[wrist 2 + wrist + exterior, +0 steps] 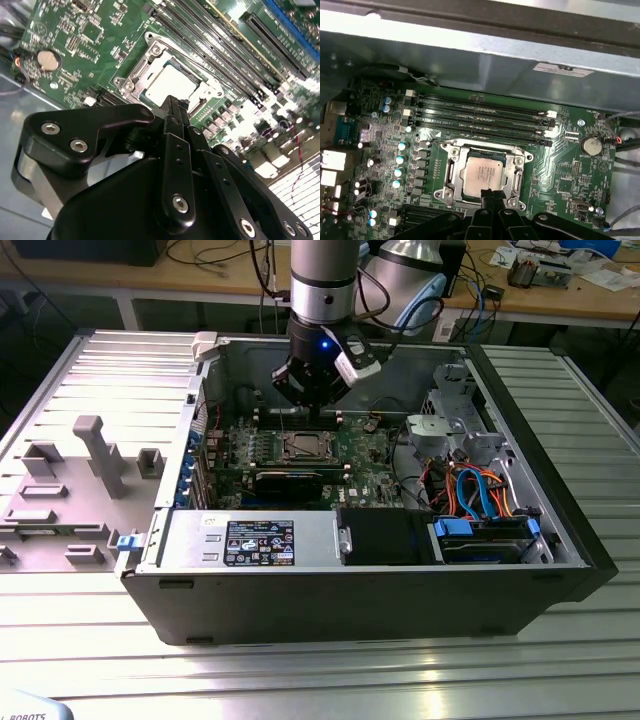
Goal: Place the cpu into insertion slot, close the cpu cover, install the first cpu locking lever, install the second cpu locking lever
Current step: 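Install the first cpu locking lever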
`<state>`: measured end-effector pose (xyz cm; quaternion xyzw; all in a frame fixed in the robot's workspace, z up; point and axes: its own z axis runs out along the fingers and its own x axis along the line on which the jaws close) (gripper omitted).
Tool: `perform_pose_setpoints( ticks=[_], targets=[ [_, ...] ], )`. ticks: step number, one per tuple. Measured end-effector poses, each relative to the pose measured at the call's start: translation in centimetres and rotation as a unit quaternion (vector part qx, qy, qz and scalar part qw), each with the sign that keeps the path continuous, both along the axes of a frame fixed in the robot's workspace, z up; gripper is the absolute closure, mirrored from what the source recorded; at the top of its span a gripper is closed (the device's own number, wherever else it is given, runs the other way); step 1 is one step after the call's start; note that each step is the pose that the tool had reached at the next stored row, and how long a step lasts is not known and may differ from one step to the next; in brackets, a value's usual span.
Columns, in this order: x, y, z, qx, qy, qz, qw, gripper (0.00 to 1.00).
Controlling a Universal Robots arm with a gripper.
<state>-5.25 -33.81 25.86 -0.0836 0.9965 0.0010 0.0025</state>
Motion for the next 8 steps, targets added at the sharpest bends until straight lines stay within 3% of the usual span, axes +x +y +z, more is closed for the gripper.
perform_pose_setpoints(
  ticks=[2, 3, 6, 8],
  targets=[
    [0.0, 0.0, 0.0, 0.0, 0.0, 0.032, 0.99947, 0.89],
    [-0.03, 0.0, 0.0, 0.0, 0.0, 0.038, 0.99928, 0.89],
    [-0.76, -0.01, 0.0, -0.0001, -0.0007, 0.04, 0.99922, 0.89],
    [-1.15, 0.0, -0.1, -0.0002, -0.0051, 0.038, 0.99927, 0.89]
  ],
)
